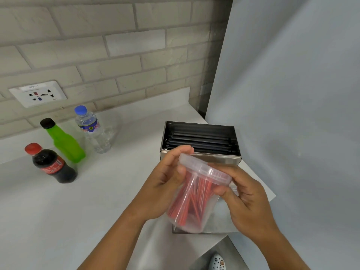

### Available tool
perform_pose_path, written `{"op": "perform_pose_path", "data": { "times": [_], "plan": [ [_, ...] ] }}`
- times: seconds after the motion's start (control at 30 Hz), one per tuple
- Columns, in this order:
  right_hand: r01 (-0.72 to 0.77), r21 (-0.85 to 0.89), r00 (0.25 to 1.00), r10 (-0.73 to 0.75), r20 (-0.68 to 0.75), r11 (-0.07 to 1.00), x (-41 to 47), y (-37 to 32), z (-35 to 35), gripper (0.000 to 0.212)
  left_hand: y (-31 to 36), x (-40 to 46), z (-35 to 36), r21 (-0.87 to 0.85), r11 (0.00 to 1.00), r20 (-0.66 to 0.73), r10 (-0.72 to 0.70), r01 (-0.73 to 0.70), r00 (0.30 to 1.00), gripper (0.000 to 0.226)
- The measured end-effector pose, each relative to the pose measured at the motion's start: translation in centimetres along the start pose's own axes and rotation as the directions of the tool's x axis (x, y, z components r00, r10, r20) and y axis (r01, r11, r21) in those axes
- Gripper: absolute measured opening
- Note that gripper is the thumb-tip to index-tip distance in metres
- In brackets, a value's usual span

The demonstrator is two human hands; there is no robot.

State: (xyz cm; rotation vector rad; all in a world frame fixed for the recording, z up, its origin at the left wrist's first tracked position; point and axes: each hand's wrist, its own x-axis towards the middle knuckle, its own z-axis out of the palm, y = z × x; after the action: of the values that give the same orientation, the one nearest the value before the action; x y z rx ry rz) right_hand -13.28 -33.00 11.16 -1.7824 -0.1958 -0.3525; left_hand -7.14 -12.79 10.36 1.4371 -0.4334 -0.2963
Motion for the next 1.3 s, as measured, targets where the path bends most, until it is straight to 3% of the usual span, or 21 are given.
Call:
{"op": "perform_pose_path", "data": {
  "times": [0.13, 0.3, 0.4, 0.47, 0.6, 0.7, 0.8, 0.9, 0.97, 1.13, 1.23, 1.3],
  "plan": [
    [0.094, -0.105, 0.991, -0.103, -0.086, 0.990, 0.5, 0.6, -0.1, 0.042, -0.9, -0.2, 0.6, 0.057, 0.994, 0.075, -0.093, 0.089, 0.993, 0.071],
    [0.133, -0.127, 0.978, -0.151, -0.142, 0.983, -0.2, 1.4, 0.4, 0.041, -2.2, -1.0, 0.8, 0.055, 0.980, -0.035, -0.188, 0.190, 0.982, 0.071],
    [0.071, -0.119, 0.994, -0.079, -0.070, 0.990, -0.4, 1.3, 0.2, 0.040, -2.6, -1.4, 0.7, 0.033, 0.985, -0.074, -0.166, 0.169, 0.983, 0.059],
    [-0.002, -0.114, 1.000, 0.002, -0.001, 0.993, -0.2, 1.0, 0.0, 0.043, -2.7, -1.4, 0.2, 0.032, 0.988, -0.116, -0.144, 0.149, 0.983, 0.067],
    [-0.172, -0.131, 0.967, 0.193, 0.167, 0.976, 0.6, 0.2, 0.0, 0.080, -2.9, -1.3, 0.1, 0.094, 0.988, -0.095, -0.112, 0.121, 0.989, 0.065],
    [-0.217, -0.148, 0.949, 0.244, 0.201, 0.965, 1.3, -0.1, 0.6, 0.083, -2.8, -1.0, 0.2, 0.080, 0.991, -0.082, -0.098, 0.105, 0.992, 0.057],
    [-0.079, -0.157, 0.970, 0.112, 0.214, 0.984, 1.7, -0.1, 0.9, 0.070, -2.6, -0.7, -0.4, 0.028, 0.994, -0.065, -0.101, 0.103, 0.993, 0.061],
    [0.101, -0.189, 0.961, -0.047, 0.273, 0.977, 1.6, 0.9, 0.9, 0.070, -2.9, -0.6, -1.0, -0.009, 0.992, -0.053, -0.126, 0.126, 0.991, 0.078],
    [0.140, -0.177, 0.955, -0.086, 0.283, 0.974, 1.7, 1.4, 0.8, 0.070, -3.1, -0.5, -1.0, -0.011, 0.989, -0.079, -0.145, 0.144, 0.986, 0.080],
    [0.168, -0.204, 0.975, -0.131, 0.180, 0.964, 2.2, 1.7, 1.1, 0.069, -3.3, -0.2, 0.0, -0.075, 0.980, -0.209, -0.194, 0.182, 0.959, 0.072],
    [0.013, -0.155, 1.000, -0.011, 0.016, 0.988, 2.0, 1.6, 2.1, 0.063, -3.5, -0.2, 1.1, -0.260, 0.954, -0.291, -0.228, 0.152, 0.929, 0.064],
    [-0.109, -0.093, 0.994, 0.107, -0.028, 0.990, 1.9, 1.5, 2.7, 0.058, -3.9, -0.4, 2.1, -0.247, 0.958, -0.317, -0.220, 0.144, 0.923, 0.061]
  ]
}}
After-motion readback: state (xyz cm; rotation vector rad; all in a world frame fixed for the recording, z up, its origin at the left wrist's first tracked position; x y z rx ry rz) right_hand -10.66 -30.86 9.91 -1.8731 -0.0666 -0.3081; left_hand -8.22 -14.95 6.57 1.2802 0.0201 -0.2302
